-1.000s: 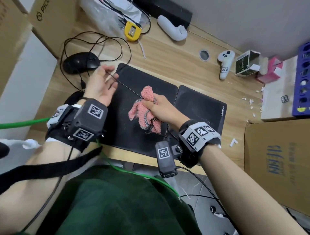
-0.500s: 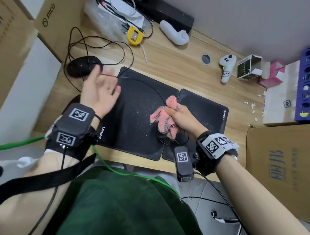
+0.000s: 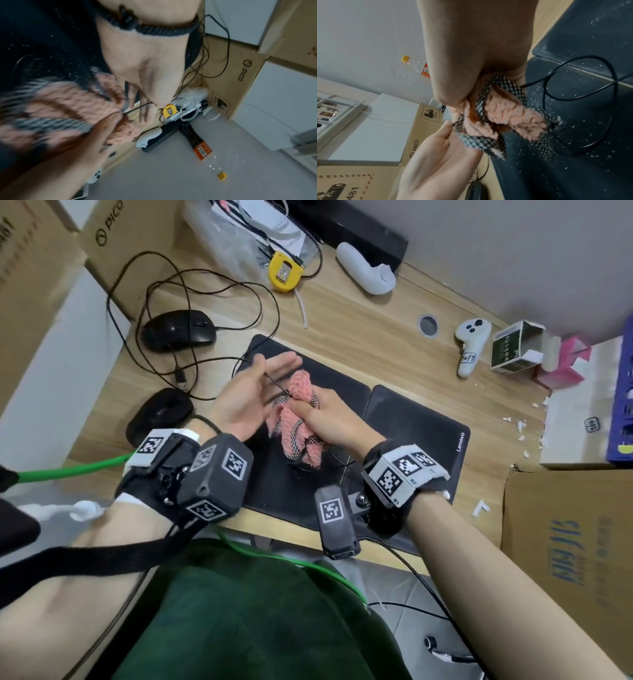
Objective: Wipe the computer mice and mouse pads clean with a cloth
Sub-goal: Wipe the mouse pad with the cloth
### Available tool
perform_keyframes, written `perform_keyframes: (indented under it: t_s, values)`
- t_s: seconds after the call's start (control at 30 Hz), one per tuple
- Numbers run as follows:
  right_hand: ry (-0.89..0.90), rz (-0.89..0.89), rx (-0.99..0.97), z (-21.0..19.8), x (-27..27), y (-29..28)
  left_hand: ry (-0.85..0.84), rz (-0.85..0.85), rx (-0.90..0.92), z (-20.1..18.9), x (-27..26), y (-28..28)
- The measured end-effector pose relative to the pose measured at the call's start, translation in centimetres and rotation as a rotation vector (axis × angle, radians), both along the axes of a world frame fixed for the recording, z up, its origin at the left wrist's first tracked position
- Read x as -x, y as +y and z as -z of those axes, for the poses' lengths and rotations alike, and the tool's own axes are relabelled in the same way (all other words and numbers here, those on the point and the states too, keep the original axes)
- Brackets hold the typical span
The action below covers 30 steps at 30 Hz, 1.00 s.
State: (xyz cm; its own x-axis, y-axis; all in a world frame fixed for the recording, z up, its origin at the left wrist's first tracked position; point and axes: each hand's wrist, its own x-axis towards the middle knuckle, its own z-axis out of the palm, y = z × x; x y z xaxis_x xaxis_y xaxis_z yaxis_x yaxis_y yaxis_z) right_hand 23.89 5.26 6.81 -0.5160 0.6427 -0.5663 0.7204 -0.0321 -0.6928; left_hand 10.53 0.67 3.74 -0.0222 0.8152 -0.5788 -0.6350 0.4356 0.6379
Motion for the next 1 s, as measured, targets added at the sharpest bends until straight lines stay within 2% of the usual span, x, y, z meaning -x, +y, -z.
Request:
perform_keyframes:
  t_s: [0.2, 0.3, 0.37, 0.47, 0.57, 0.7, 0.8, 0.87, 1.0]
  values:
    - [-0.191, -0.042, 0.050, 1.5, -5.6, -0.3, -0.059, -0.331, 0.205, 1.6, 6.1, 0.0]
    - [-0.229, -0.014, 0.085, 2.0, -8.0, -0.9, -0.160, -0.530, 0.290, 2.6, 8.2, -0.8]
    - [-0.217, 0.016, 0.109, 2.1, -8.6, -1.2, -0.148, -0.580, 0.314, 2.6, 8.6, -0.9]
    - [-0.159, 0.148, 0.128, 1.9, -8.2, -1.0, -0.104, -0.456, 0.268, 1.8, 7.8, 0.0]
    - [-0.088, 0.263, 0.119, 1.3, -6.8, -0.2, -0.092, -0.187, 0.231, 0.3, 5.3, 1.1]
    - [0.008, 0.250, 0.101, 0.1, -4.1, 0.3, -0.036, 0.087, 0.211, -1.0, 1.3, 1.4]
    - [0.059, 0.216, 0.109, -0.4, -2.1, 0.2, -0.072, 0.266, 0.165, -1.4, -1.1, 0.9]
    - [0.057, 0.190, 0.086, -0.5, -1.1, 0.0, -0.080, 0.280, 0.145, -1.6, -2.3, 0.5]
    - [0.054, 0.165, 0.071, -0.2, -0.6, -0.6, -0.036, 0.085, 0.113, -1.1, -2.2, 0.3]
